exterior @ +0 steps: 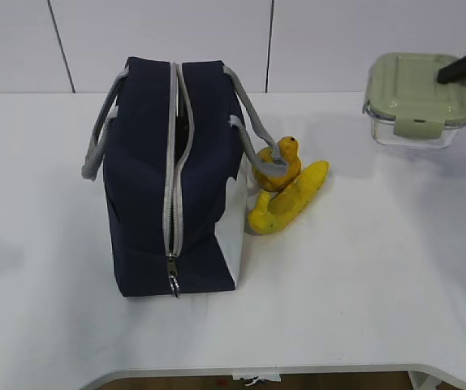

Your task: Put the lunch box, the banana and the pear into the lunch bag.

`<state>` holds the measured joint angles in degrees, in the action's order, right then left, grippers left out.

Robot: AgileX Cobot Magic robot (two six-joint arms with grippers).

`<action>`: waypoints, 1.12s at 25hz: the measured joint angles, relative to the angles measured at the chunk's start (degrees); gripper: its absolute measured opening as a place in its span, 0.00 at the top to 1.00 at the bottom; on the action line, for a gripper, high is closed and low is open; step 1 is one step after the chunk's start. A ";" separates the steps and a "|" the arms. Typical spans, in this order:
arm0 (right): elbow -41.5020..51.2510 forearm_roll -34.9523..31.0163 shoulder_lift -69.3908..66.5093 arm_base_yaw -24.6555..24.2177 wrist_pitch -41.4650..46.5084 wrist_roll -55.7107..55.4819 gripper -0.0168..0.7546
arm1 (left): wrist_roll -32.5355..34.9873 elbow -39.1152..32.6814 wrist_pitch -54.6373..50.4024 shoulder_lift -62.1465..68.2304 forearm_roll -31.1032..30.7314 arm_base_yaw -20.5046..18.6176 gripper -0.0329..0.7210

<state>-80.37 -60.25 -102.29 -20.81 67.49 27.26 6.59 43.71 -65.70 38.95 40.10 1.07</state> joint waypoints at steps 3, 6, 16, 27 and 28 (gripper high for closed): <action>0.00 -2.14 1.62 2.61 0.16 -0.14 0.50 | 4.44 0.03 0.83 5.36 4.91 0.00 0.47; 0.00 -3.49 2.65 6.03 0.53 -0.17 0.50 | 9.67 1.72 1.53 13.19 8.29 0.00 0.47; 0.00 -8.08 2.88 16.64 1.00 -0.27 0.50 | 14.15 20.25 1.76 32.40 8.94 0.81 0.46; -5.40 -10.61 2.88 23.26 1.05 -0.27 0.50 | 14.64 29.89 3.57 46.82 6.04 9.25 0.43; -6.24 -10.69 2.88 23.63 1.05 -0.27 0.50 | 14.64 31.11 4.38 50.12 5.93 10.58 0.42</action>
<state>-86.62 -70.94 -99.41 2.82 68.53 26.99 21.23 74.81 -61.32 89.07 46.03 11.65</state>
